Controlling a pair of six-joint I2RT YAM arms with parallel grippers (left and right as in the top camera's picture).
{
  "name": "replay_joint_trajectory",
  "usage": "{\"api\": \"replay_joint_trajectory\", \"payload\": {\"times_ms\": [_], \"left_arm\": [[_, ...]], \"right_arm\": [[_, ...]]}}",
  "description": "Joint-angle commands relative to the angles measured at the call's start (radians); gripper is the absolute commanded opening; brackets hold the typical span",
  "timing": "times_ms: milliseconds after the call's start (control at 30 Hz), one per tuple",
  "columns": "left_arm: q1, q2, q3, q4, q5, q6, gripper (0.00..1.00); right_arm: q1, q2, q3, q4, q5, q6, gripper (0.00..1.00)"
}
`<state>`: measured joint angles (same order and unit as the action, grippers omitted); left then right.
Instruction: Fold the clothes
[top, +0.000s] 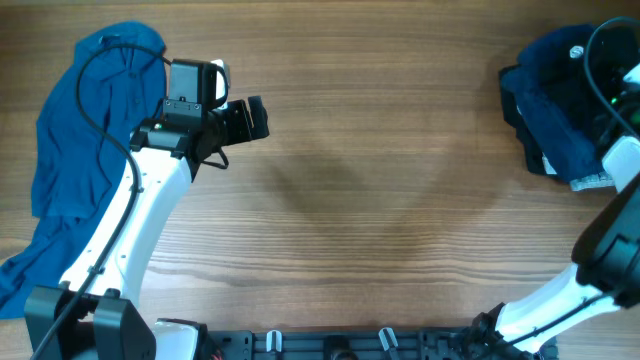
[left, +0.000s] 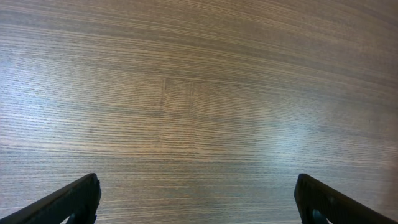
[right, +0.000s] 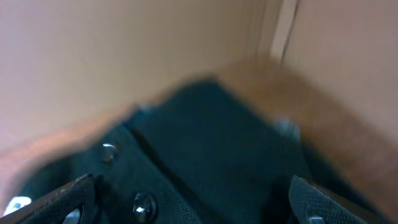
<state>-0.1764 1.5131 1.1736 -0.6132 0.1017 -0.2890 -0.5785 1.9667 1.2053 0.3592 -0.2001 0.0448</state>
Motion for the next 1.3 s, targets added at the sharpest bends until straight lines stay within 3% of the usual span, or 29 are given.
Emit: {"api": "replay_joint_trajectory", "payload": {"times_ms": [0,233,500,667,967,1100,1267], "left_arm": [[0.003,0.008,-0.003,0.004,-0.003,0.02,1.0],[0.003,0.008,-0.003,0.004,-0.002,0.02,1.0],[0.003,0.008,-0.003,0.008,-0.002,0.019,1.0],[0.003,0.007,-0.003,0.013,-0.002,0.019,1.0],[0.003,-0.064,-0.002,0.037,0.039,0.021,1.0],[0.003,-0.189,-0.002,0.024,0.038,0.02,1.0],[0.003,-0.335,-0.002,0.01,0.034,0.02,1.0]], "right_arm": [[0.003,0.114,0.006,-0.035,0.02,0.055,1.0],[0.002,0.065,0.006,-0.046,0.011,0.063,1.0],[0.002,-0.385,0.006,-0.125,-0.13,0.105,1.0],[0.003,-0.607,0.006,-0.223,-0.39,0.149,0.99],[0.003,-0.798,0.006,-0.322,-0.793,0.17,1.0],[0.003,-0.953,0.006,-0.388,-0.8,0.103,1.0],[0.003,-1.112,0.006,-0.552,-0.639,0.021,1.0]]}}
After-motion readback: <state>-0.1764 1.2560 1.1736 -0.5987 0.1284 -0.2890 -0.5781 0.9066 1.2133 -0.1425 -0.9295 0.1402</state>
